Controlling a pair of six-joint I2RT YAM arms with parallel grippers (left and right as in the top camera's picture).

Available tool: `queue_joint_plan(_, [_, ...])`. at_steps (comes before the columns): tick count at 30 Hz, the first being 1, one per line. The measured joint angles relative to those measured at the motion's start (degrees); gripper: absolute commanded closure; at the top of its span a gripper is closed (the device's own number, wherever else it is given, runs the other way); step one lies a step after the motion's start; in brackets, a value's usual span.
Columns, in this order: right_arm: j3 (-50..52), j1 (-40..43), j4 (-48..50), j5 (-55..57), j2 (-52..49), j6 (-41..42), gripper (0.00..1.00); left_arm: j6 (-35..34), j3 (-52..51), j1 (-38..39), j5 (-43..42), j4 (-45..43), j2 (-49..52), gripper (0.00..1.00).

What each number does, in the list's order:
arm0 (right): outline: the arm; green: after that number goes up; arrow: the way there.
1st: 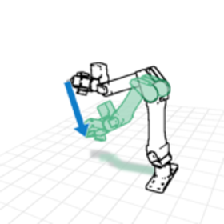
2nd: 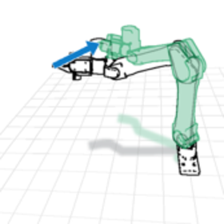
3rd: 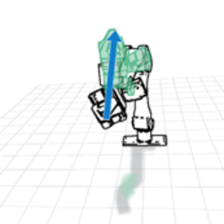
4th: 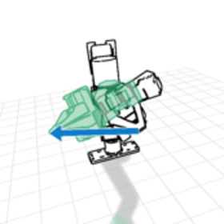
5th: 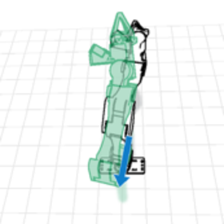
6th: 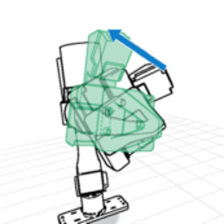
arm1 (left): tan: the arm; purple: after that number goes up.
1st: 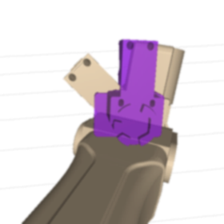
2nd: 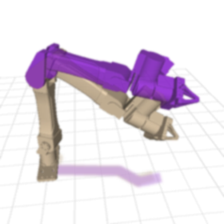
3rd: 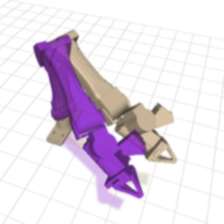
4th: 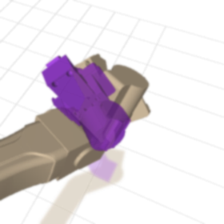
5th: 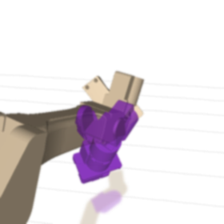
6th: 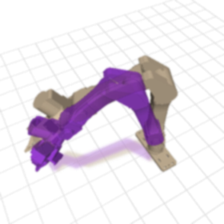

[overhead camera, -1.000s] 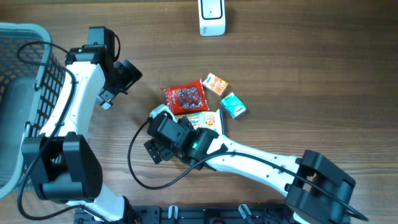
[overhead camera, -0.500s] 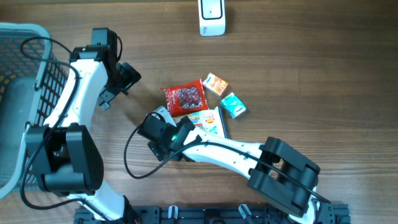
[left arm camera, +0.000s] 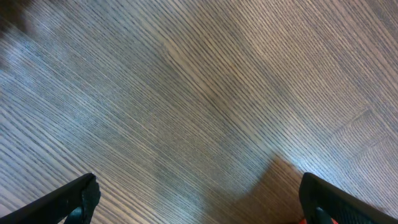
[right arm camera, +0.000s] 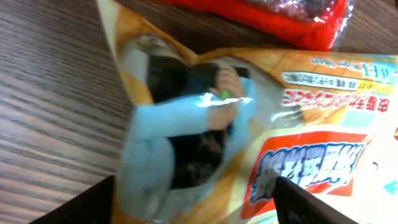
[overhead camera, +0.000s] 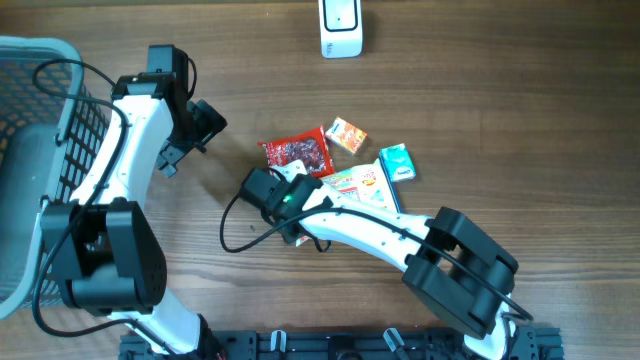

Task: Scan the item barcode
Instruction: 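Reach the right gripper to the wet-wipe pack and grasp it, then lift the wet-wipe pack with the right gripper and turn it over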

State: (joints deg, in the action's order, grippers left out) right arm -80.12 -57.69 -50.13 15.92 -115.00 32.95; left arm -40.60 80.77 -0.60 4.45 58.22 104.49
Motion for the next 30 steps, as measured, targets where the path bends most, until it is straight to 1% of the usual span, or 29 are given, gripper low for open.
queue_joint_plan(1, [0.0,0.0,0.0,0.2,0.0,-0.4,0.69,0.0,0.0,0.0,0.0,0.0,0.0,0.00])
queue_joint_plan(2, [0.0,0.0,-0.3,0.6,0.0,-1.0,0.88,0.0,0.0,0.0,0.0,0.0,0.0,0.00])
queue_joint_plan(3, [0.0,0.0,-0.9,1.2,0.0,-1.0,0.96,0.0,0.0,0.0,0.0,0.0,0.0,0.00])
queue_joint_plan(6, [0.0,0.0,-1.7,2.8,0.0,-1.2,0.96,0.0,0.0,0.0,0.0,0.0,0.0,0.00])
queue_joint_plan(9, [-3.0,0.0,-6.8,2.9,-0.3,0.3,0.96,0.0,0.0,0.0,0.0,0.0,0.0,0.00])
queue_joint_plan(12, [-11.8,0.0,-12.3,2.2,-0.6,0.4,0.96,0.0,0.0,0.0,0.0,0.0,0.0,0.00])
queue_joint_plan(14, [-18.0,0.0,-14.1,-1.0,-0.5,-1.7,0.96,0.0,0.0,0.0,0.0,0.0,0.0,0.00])
queue_joint_plan(15, [-21.5,0.2,-14.6,-3.9,-0.5,-3.5,0.96,0.0,0.0,0.0,0.0,0.0,0.0,0.00])
queue_joint_plan(17, [-25.2,1.6,-16.0,-10.3,1.2,-6.6,0.96,0.0,0.0,0.0,0.0,0.0,0.0,0.00])
queue_joint_plan(19, [-25.4,5.2,-16.4,-16.9,4.3,-8.6,0.96,0.0,0.0,0.0,0.0,0.0,0.0,0.00])
queue_joint_plan(22, [-25.7,13.9,-15.1,-30.7,8.5,-13.4,0.96,0.0,0.0,0.0,0.0,0.0,0.0,0.00])
queue_joint_plan(24, [-25.9,21.5,-13.0,-45.0,9.4,-18.4,0.96,0.0,0.0,0.0,0.0,0.0,0.0,0.00])
queue_joint_plan(25, [-25.9,22.9,-12.9,-48.9,9.3,-19.7,0.96,0.0,0.0,0.0,0.0,0.0,0.0,0.00])
queue_joint_plan(27, [-24.6,28.0,-11.4,-61.5,9.2,-22.9,0.96,0.0,0.0,0.0,0.0,0.0,0.0,0.00])
queue_joint_plan(30, [-17.7,29.4,-7.3,-67.9,8.8,-23.6,0.96,0.0,0.0,0.0,0.0,0.0,0.0,0.00])
